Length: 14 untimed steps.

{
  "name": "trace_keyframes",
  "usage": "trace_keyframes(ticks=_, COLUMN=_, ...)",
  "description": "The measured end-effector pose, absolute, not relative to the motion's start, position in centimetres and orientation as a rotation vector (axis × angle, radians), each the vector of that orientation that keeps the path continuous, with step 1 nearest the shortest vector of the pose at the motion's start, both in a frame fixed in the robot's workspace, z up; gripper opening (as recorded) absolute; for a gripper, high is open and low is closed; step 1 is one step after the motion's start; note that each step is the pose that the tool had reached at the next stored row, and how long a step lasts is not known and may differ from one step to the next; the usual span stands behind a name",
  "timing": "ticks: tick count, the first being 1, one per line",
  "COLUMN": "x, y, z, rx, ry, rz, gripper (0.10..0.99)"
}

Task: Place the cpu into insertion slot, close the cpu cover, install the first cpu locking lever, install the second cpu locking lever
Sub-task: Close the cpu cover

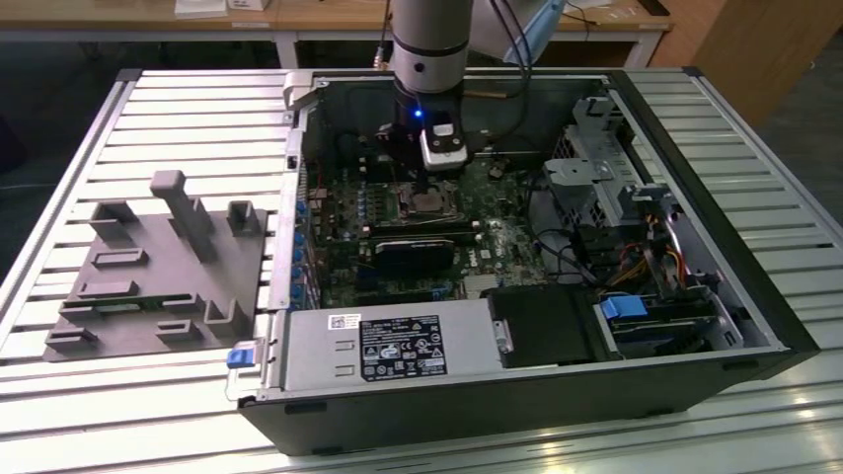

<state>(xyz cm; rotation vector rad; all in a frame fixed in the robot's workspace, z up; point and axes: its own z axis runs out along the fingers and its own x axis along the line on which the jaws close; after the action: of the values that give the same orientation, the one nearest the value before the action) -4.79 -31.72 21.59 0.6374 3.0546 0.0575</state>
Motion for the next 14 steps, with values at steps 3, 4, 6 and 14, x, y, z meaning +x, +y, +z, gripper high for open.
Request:
trace_keyframes(ticks=3, x=-4.79, y=-31.72, z=21.55, rx=0.554, ry=3.072, rz=0.058, gripper=0.102)
trace_keyframes(ticks=4, x=-4.79, y=-31.71, z=21.53, rx=0.526, ry=3.077, rz=0.059, gripper=0.102)
trace_keyframes(ticks=6, x=-4.79, y=-31.71, z=21.49, rx=0.442, ry=3.091, rz=0.06, gripper=0.102)
trace_keyframes(ticks=14, x=-4.79, y=-31.72, z=21.33, rx=0.16, ry=3.122, rz=0.062, gripper=0.102)
